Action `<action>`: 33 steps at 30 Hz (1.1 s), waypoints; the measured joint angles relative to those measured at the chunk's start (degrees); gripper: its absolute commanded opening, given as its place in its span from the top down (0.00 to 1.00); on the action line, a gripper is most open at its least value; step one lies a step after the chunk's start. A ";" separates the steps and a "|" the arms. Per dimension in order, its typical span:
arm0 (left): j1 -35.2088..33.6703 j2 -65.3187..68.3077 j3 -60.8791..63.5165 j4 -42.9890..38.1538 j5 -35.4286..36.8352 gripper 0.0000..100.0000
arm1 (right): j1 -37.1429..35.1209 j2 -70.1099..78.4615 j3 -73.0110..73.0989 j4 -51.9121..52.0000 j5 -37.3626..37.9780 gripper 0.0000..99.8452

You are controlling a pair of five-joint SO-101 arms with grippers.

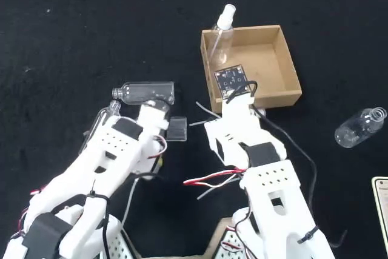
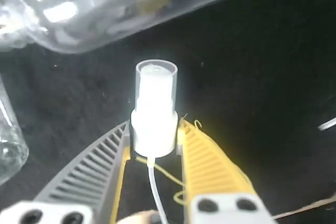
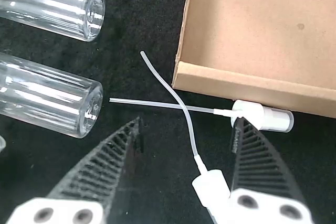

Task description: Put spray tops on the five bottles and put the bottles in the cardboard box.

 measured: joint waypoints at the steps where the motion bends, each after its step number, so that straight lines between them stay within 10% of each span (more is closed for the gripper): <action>1: -0.79 0.00 1.49 -1.49 -1.58 0.88 | 0.00 0.00 0.00 0.00 0.00 0.74; 6: -3.69 -0.09 5.63 -4.22 -7.74 0.75 | 0.00 0.00 0.00 0.00 0.00 0.74; 33: -4.13 0.00 5.01 -4.04 -2.20 0.75 | 0.00 0.00 0.00 0.00 0.00 0.74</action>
